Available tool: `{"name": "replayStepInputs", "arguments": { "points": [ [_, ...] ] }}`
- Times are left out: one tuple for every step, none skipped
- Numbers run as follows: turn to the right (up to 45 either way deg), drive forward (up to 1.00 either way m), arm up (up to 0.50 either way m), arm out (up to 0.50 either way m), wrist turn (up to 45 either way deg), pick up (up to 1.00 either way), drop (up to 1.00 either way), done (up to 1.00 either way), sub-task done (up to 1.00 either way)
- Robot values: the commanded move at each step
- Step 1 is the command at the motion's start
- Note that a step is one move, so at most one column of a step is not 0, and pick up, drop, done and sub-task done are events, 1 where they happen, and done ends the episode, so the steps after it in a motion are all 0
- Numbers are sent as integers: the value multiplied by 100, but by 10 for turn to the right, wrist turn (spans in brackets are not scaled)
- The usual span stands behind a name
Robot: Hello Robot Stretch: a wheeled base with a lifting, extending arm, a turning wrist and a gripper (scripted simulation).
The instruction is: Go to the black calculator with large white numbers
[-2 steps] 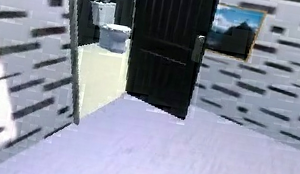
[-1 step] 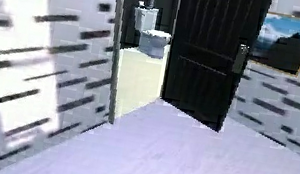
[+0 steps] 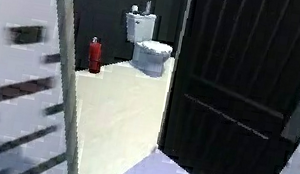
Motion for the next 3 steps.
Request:
{"name": "replayStepInputs", "arguments": {
  "points": [
    [-30,0,0,0,0,0,0,0,0],
    [0,80,0,0,0,0,0,0,0],
    [-180,0,0,0,0,0,0,0,0]
  ]
}}
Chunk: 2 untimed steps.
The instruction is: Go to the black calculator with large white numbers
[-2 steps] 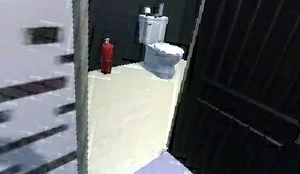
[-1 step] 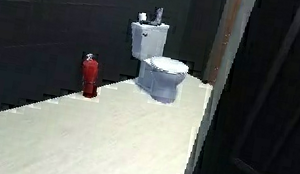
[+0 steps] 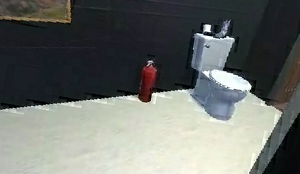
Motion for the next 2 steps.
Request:
{"name": "replayStepInputs", "arguments": {
  "points": [
    [0,35,0,0,0,0,0,0,0],
    [60,0,0,0,0,0,0,0,0]
  ]
}}
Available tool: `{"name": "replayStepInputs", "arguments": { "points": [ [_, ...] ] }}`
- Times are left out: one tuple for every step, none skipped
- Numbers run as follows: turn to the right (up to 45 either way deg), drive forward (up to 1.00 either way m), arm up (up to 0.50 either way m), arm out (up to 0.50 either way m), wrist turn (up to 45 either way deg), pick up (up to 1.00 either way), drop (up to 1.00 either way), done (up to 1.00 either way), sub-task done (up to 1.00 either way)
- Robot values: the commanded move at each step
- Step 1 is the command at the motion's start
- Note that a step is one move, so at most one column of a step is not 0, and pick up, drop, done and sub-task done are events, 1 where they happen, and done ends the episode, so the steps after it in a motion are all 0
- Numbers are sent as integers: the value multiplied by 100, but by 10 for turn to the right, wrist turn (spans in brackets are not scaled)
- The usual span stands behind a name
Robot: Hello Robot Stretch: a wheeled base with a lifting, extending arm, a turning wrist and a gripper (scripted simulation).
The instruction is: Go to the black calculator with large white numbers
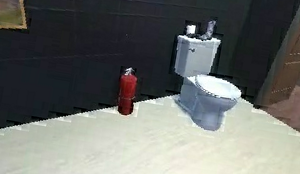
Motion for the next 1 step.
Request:
{"name": "replayStepInputs", "arguments": {
  "points": [
    [0,60,0,0,0,0,0,0,0]
  ]
}}
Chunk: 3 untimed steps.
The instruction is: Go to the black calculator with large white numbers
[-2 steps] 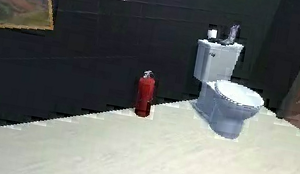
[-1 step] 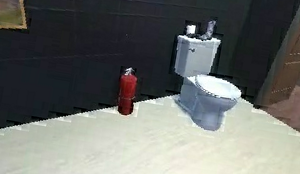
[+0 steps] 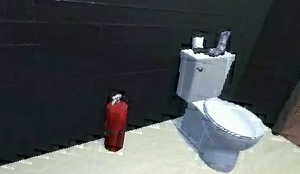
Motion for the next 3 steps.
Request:
{"name": "replayStepInputs", "arguments": {
  "points": [
    [450,0,0,0,0,0,0,0,0],
    [0,100,0,0,0,0,0,0,0],
    [30,0,0,0,0,0,0,0,0]
  ]
}}
